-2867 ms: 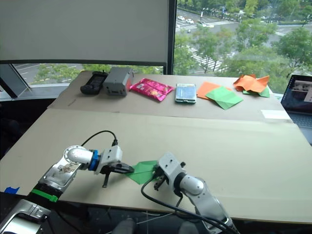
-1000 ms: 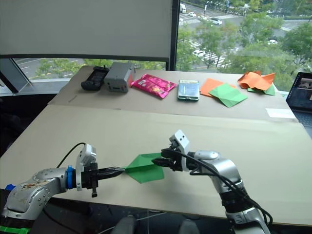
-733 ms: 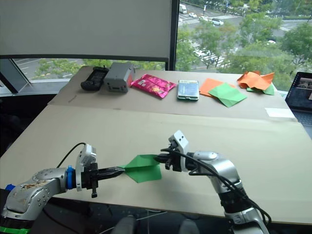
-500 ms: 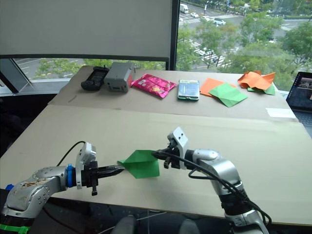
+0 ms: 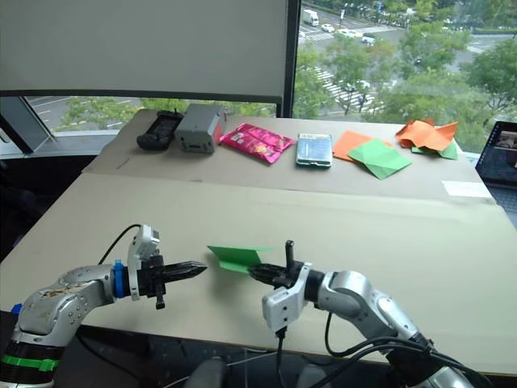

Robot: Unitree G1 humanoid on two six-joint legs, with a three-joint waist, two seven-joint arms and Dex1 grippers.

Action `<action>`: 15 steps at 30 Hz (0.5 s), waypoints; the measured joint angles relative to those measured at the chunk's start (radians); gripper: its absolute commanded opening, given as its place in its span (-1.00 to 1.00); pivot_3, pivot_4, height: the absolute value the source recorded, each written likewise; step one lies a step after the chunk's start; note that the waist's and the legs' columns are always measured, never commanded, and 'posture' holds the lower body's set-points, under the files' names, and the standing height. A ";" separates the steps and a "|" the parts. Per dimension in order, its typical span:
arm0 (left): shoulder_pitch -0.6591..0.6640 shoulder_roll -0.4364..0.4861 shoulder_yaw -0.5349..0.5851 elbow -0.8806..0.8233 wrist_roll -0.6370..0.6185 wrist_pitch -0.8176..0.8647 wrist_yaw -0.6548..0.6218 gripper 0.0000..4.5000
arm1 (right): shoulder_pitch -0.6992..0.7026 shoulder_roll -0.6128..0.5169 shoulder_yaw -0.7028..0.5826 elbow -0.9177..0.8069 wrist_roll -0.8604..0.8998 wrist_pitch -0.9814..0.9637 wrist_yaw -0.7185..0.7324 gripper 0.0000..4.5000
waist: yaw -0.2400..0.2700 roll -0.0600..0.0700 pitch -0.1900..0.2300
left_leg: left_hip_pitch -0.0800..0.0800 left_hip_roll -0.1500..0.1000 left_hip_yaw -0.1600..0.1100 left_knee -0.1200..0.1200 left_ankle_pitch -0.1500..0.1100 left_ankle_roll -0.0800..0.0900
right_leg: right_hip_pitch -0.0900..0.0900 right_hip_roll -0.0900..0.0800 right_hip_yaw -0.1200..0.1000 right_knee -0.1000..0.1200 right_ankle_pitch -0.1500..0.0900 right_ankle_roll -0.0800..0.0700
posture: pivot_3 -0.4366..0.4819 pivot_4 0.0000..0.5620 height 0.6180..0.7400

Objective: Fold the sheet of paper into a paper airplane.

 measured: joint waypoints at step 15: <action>-0.023 -0.005 -0.036 0.015 0.007 -0.002 -0.014 -1.00 | 0.048 -0.091 -0.039 -0.039 0.212 0.008 0.155 0.15 | -0.004 -0.002 0.001 | 0.008 0.000 0.000 0.000 0.000 0.001 | 0.010 0.000 0.000 0.002 0.000 0.000 | -0.05 -0.47 0.55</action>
